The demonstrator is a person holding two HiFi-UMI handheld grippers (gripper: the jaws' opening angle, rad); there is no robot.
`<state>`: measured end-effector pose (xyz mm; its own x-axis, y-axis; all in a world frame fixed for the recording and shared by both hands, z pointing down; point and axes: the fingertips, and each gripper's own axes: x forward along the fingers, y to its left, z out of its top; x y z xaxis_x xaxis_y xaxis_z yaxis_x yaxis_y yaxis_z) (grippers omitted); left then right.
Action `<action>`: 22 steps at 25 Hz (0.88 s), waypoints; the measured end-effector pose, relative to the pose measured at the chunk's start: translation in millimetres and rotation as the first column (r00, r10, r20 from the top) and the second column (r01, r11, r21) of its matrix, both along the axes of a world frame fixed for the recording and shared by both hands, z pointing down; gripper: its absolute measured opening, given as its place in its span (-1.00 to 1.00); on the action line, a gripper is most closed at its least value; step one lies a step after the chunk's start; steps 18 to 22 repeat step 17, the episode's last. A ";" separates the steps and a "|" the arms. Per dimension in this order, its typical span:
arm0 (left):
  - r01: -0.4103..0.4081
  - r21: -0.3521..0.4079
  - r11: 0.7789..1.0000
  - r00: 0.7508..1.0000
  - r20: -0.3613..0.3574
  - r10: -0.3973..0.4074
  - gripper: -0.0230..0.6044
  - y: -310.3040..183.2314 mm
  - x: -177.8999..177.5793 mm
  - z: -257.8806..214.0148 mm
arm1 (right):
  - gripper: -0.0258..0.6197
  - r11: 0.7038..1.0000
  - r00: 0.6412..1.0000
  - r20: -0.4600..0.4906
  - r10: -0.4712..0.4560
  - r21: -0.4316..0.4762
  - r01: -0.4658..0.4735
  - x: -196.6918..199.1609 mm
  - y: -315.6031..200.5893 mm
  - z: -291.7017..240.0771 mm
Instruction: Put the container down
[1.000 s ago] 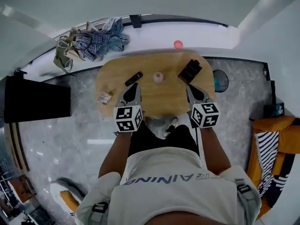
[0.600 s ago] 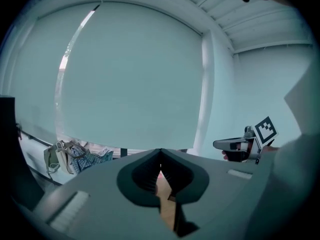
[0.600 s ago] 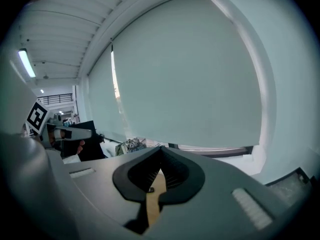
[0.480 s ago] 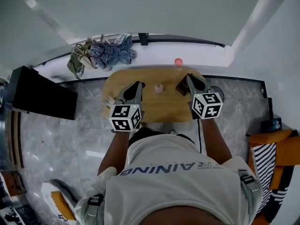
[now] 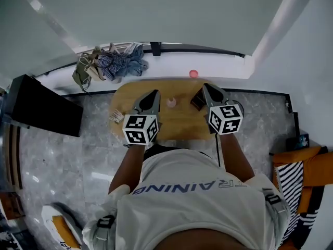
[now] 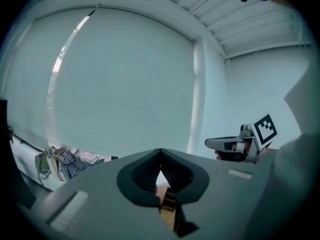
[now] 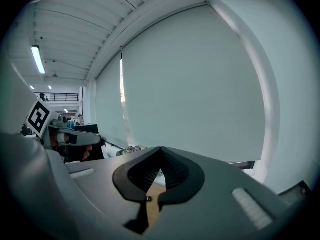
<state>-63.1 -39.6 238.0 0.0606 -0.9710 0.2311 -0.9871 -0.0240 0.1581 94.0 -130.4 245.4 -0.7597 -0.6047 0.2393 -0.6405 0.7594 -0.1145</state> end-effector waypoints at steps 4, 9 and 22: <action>-0.008 0.000 1.000 1.000 0.009 0.008 -0.92 0.7 4.8 1.3 | -0.87 1.000 1.000 -0.004 -0.005 0.003 0.005 0.6 1.8 0.9; -0.027 -0.005 1.000 0.999 0.026 0.027 -0.92 -3.0 10.4 3.1 | -0.87 1.000 1.000 0.001 -0.003 0.001 0.003 0.7 2.0 2.9; -0.029 -0.018 0.999 0.999 0.030 0.029 -0.92 -1.6 1.1 10.2 | -0.87 1.000 1.000 0.007 -0.015 0.016 0.015 -6.1 8.1 4.3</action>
